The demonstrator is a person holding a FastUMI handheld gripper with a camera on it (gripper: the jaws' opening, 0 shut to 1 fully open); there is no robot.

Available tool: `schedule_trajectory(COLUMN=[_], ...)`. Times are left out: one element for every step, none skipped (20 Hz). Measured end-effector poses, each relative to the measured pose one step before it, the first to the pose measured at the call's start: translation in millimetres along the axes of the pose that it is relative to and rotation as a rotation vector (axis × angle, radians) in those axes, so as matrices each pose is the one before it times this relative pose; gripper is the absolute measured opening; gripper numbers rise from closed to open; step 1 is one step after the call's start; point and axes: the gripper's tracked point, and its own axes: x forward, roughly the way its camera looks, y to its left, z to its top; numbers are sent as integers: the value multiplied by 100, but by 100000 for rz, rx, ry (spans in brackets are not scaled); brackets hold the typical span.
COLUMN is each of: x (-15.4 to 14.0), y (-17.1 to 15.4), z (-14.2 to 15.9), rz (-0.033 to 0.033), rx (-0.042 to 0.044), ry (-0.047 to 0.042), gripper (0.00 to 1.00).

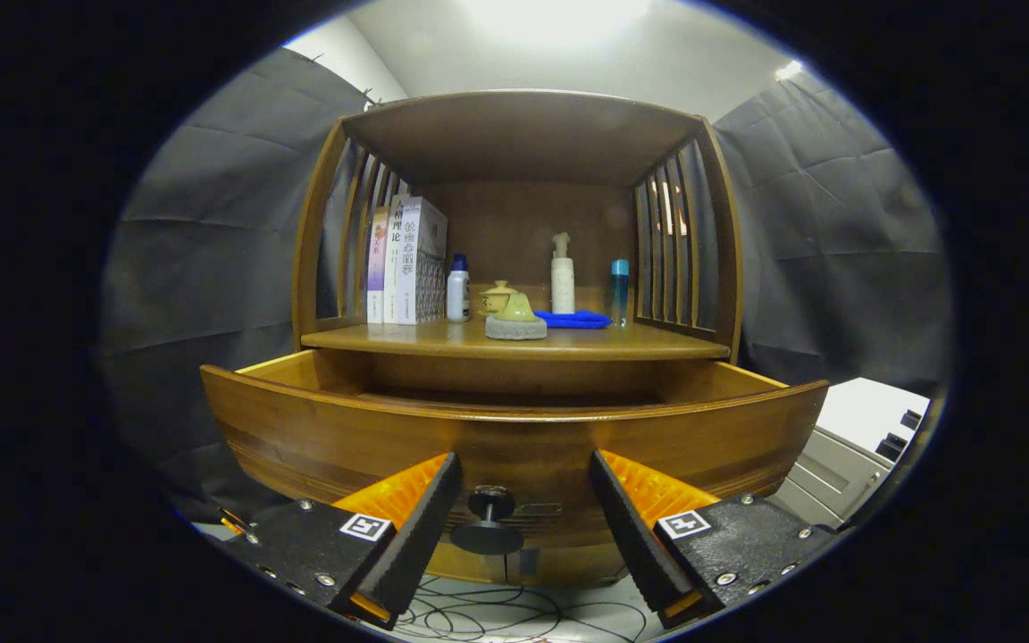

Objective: Pull open the drawer, take out the items inside it, and place them on the countertop above the cabinet.

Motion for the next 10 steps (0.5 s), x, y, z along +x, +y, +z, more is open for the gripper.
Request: schedule_trajectory(x=[456,652,800,802,920,712,825,589,834,743], y=[-54,119,23,90,49,-86,40,43,-23,2], z=[500,-213,287,-213,1,47,101,29,25,-50], rz=[-374,-6,-122,-66,-41,4,-18,124,-55,-23], rx=[-488,-282,599,166,-506,-310,288,-93,-378,-596], ry=[-2667,1119,-981,677,-75,224,-637,-200,-476,203], gripper=[93,93,93,94,93,93,93,94,94,94])
